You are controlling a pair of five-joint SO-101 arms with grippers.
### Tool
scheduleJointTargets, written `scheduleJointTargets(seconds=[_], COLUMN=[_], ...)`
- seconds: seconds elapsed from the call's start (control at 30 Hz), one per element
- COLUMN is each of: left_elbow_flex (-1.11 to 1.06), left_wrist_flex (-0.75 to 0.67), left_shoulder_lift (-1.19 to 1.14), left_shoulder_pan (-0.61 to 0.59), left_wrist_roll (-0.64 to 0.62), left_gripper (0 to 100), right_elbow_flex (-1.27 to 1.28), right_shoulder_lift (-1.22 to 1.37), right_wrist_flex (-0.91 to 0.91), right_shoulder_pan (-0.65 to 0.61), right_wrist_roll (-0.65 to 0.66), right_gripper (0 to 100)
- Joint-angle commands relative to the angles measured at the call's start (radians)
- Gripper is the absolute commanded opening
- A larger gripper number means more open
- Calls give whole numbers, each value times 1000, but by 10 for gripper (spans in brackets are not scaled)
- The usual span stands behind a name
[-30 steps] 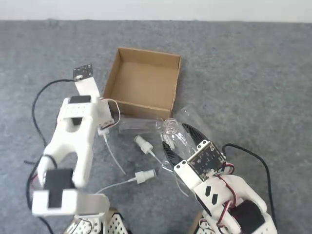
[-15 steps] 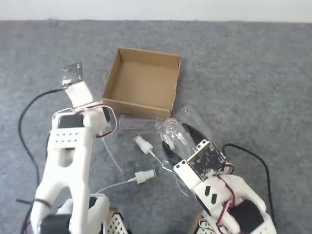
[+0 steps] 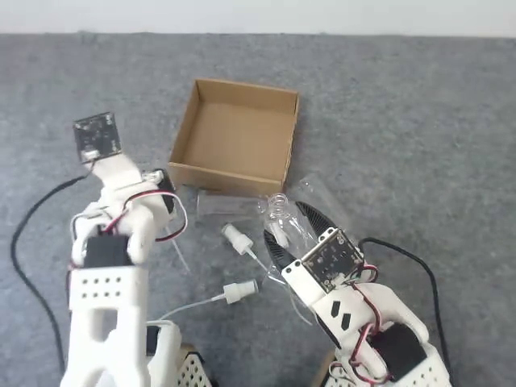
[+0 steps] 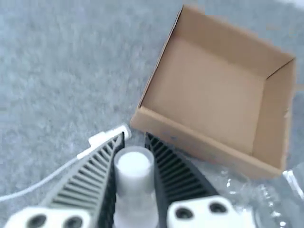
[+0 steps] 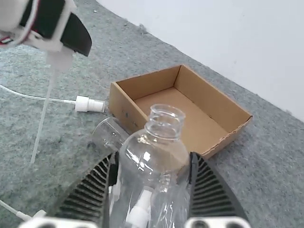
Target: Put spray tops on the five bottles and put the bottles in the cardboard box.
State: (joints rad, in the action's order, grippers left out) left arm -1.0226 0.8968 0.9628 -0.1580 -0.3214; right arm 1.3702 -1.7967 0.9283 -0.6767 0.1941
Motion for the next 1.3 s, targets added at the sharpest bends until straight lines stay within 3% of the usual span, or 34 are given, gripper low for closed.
scheduleJointTargets(seconds=[0.0,0.47,0.6,1.07,1.27], left_elbow_flex=[5,4,18,24,27], left_wrist_flex=[-25,-29,-32,-130,-180], left_shoulder_lift=[127,413,494,657,718], left_shoulder_pan=[-6,0,2,3,132], left_wrist_roll=[9,0,-83,-167,-176], left_gripper=[11,11,11,11,11], right_elbow_flex=[-8,9,77,143,209], right_shoulder_lift=[-15,-16,-16,-16,-16], right_wrist_flex=[-28,-56,-151,-242,-351], right_shoulder_pan=[5,7,10,5,5], right_wrist_roll=[-11,-11,-11,-8,-2], right_gripper=[58,58,58,58,58])
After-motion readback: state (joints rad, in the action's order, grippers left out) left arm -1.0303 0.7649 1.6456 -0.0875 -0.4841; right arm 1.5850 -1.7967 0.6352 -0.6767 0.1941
